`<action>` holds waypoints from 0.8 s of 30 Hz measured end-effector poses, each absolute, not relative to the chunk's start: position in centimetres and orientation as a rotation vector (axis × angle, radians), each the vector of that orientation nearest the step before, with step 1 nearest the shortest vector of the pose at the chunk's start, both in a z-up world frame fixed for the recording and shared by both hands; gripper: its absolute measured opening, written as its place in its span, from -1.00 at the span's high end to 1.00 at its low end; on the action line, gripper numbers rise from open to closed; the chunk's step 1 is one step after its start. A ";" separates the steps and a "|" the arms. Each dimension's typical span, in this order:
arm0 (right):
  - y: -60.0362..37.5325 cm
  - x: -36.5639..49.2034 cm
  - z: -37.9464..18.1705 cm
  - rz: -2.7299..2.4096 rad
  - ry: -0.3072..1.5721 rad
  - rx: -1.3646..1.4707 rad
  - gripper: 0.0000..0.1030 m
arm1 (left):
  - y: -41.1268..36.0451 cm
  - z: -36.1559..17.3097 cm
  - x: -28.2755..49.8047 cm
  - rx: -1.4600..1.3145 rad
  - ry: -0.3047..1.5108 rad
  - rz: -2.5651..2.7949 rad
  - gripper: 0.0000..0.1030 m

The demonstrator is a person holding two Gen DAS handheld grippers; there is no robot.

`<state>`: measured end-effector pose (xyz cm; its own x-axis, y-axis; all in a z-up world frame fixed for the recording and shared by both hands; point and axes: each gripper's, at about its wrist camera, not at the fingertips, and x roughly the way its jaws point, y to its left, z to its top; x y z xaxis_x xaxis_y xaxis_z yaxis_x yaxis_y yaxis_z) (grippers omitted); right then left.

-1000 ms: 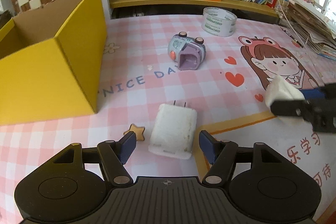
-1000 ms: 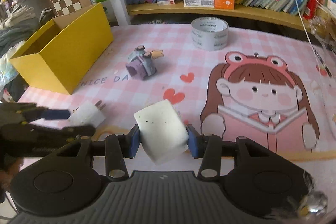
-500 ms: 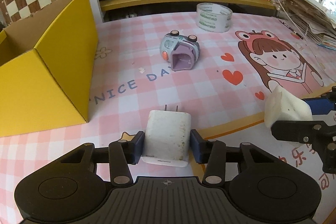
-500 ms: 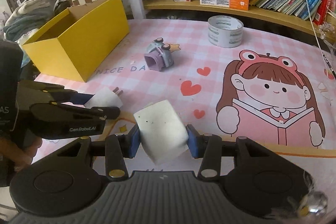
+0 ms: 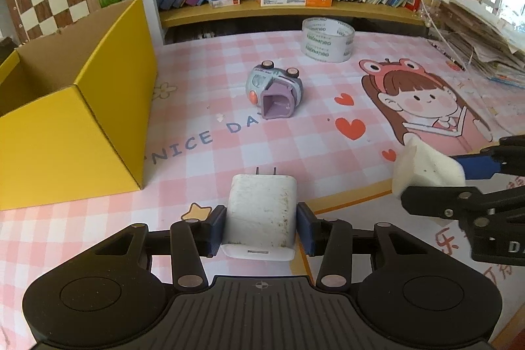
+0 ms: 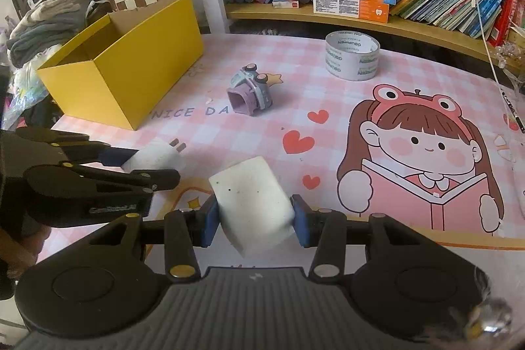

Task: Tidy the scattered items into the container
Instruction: 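Lift the charger with the left gripper while the right gripper carries the sponge toward the yellow box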

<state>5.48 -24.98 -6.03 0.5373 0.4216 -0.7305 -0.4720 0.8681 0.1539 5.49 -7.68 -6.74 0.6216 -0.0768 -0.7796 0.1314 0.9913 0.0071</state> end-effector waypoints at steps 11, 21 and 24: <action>-24.6 5.3 -5.9 0.534 0.850 -0.066 0.16 | -7.9 -5.3 4.2 0.052 0.858 -0.126 0.15; -24.1 4.8 -5.7 0.517 0.845 -0.069 0.16 | -7.7 -4.2 3.0 0.074 0.833 -0.117 0.15; -23.9 4.7 -5.7 0.501 0.845 -0.070 0.16 | -7.3 -4.1 2.8 0.066 0.825 -0.118 0.15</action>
